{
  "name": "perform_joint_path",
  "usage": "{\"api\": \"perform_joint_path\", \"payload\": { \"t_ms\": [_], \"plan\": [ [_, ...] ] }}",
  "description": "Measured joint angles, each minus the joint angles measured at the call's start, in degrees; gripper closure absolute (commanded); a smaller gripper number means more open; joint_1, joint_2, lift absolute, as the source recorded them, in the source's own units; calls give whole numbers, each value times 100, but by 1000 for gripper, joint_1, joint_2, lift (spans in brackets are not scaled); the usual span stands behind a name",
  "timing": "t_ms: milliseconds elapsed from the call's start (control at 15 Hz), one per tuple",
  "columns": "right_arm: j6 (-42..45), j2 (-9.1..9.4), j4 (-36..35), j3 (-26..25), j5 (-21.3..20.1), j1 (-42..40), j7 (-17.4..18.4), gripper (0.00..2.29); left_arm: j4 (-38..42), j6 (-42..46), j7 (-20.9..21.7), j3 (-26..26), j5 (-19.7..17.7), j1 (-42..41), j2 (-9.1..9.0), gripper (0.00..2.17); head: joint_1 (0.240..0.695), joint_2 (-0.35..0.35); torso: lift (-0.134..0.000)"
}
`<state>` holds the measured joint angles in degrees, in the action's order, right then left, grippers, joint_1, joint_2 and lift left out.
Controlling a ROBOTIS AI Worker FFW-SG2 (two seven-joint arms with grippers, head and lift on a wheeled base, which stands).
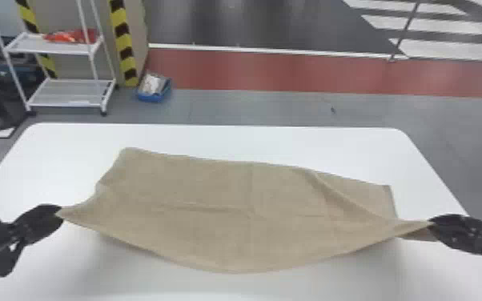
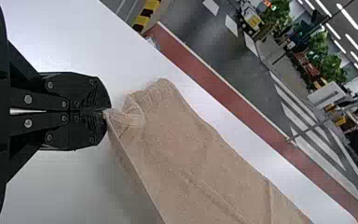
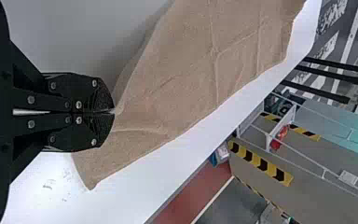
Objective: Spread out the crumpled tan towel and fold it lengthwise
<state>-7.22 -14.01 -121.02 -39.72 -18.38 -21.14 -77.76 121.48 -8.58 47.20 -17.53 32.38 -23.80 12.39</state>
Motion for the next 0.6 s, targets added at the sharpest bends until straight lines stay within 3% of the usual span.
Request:
{"api": "perform_joint_path", "payload": {
  "t_ms": [267,600],
  "plan": [
    [606,-215,367,-320,-264,-26,-3,2081,221,164,675,-270,-4,-292,81,2091,695,-178,-124],
    [1171,-662,1173,-331,-1091,314,-3,2081,263,403,1211,-248,145,-386,83,2091,695,-271,-124]
  ]
}}
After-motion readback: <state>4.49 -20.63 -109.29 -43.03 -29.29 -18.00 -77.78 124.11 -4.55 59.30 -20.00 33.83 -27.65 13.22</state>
